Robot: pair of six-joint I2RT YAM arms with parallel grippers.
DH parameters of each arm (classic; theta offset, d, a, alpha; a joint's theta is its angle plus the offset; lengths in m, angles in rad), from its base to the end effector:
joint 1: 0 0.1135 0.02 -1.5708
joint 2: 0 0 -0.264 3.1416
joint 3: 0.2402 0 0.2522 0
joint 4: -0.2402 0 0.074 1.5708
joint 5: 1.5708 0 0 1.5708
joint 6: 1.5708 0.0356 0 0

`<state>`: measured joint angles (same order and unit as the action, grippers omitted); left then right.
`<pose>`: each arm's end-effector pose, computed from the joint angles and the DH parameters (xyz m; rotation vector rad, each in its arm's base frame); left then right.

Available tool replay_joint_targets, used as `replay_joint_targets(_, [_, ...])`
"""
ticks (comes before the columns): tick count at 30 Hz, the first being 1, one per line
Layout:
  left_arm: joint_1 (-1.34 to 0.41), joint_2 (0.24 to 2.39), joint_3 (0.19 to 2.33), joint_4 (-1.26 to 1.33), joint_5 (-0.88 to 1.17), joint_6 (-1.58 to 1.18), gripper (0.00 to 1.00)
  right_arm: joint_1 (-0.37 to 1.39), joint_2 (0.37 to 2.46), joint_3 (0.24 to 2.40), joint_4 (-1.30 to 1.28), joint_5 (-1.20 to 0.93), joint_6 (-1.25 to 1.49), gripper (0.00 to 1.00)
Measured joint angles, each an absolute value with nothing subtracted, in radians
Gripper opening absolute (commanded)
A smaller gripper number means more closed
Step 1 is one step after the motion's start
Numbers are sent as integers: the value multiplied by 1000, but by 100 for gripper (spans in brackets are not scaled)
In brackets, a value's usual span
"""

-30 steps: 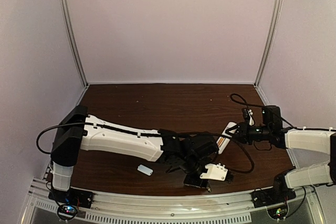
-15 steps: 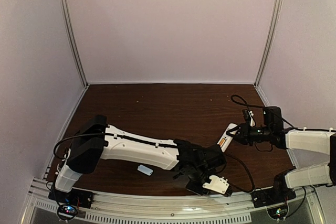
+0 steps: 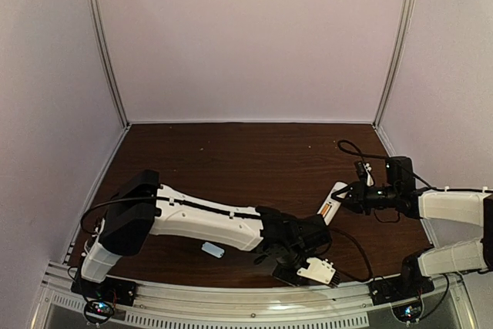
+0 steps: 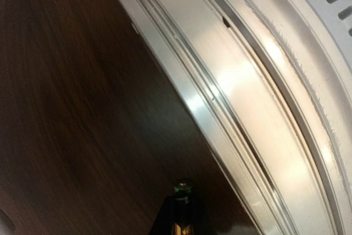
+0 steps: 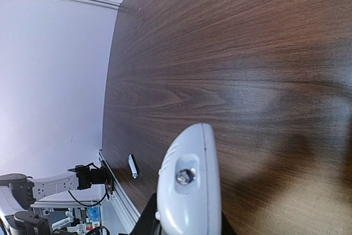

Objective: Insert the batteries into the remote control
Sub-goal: Pick up the battery from the corner of the board, then place the battery in the battery compartment.

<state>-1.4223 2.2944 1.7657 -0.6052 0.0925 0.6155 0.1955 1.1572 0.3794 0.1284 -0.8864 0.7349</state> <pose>0.0682 -0.4781 0.1404 2.3596 1.4196 -0.3572 0.1981 0.0673 0.1677 0.0897 2.3390 1.4739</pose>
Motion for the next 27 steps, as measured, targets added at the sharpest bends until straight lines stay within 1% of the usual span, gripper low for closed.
replay_joint_targets(4, [-1412, 2243, 1686, -597, 115, 554, 0, 196, 1157, 379, 130, -902, 731, 0])
replay_joint_targets(6, [-1392, 2193, 1612, -600, 142, 512, 0, 196, 1156, 379, 131, -906, 731, 0])
replay_joint_targets(12, [-1284, 2022, 1408, -561, 187, 350, 0, 218, 1157, 380, 152, -912, 736, 0])
replay_joint_targets(15, [-1219, 1876, 1307, -452, 185, 221, 0, 253, 1160, 380, 194, -912, 760, 0])
replay_joint_targets(20, [-1164, 1631, 1158, -95, 121, -11, 0, 345, 1188, 380, 344, -910, 842, 0])
replay_joint_targets(24, [-1172, 1579, 1113, 121, 38, -165, 0, 425, 1214, 388, 444, -898, 889, 0])
replay_joint_targets(27, [-1174, 1607, 1123, 176, -4, -238, 0, 482, 1241, 403, 503, -887, 915, 0])
